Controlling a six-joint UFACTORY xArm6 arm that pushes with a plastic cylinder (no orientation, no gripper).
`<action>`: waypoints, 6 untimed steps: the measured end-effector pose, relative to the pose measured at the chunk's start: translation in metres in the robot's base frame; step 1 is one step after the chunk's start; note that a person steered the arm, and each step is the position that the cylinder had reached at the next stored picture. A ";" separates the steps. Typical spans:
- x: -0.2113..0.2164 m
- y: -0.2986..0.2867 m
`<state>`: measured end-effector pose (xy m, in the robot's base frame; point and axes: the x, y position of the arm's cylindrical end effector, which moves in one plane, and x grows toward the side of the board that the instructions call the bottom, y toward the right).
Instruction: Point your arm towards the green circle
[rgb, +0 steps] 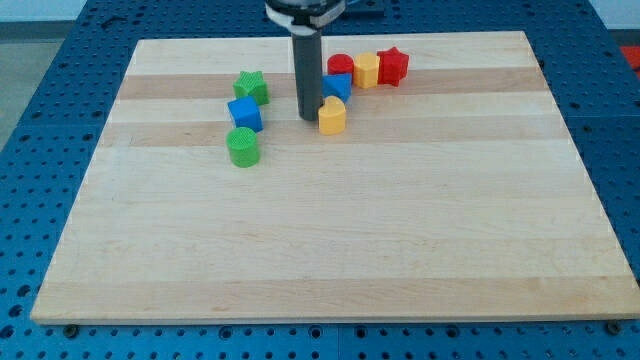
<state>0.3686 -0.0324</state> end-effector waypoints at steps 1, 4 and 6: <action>0.039 0.000; 0.097 -0.071; 0.111 -0.110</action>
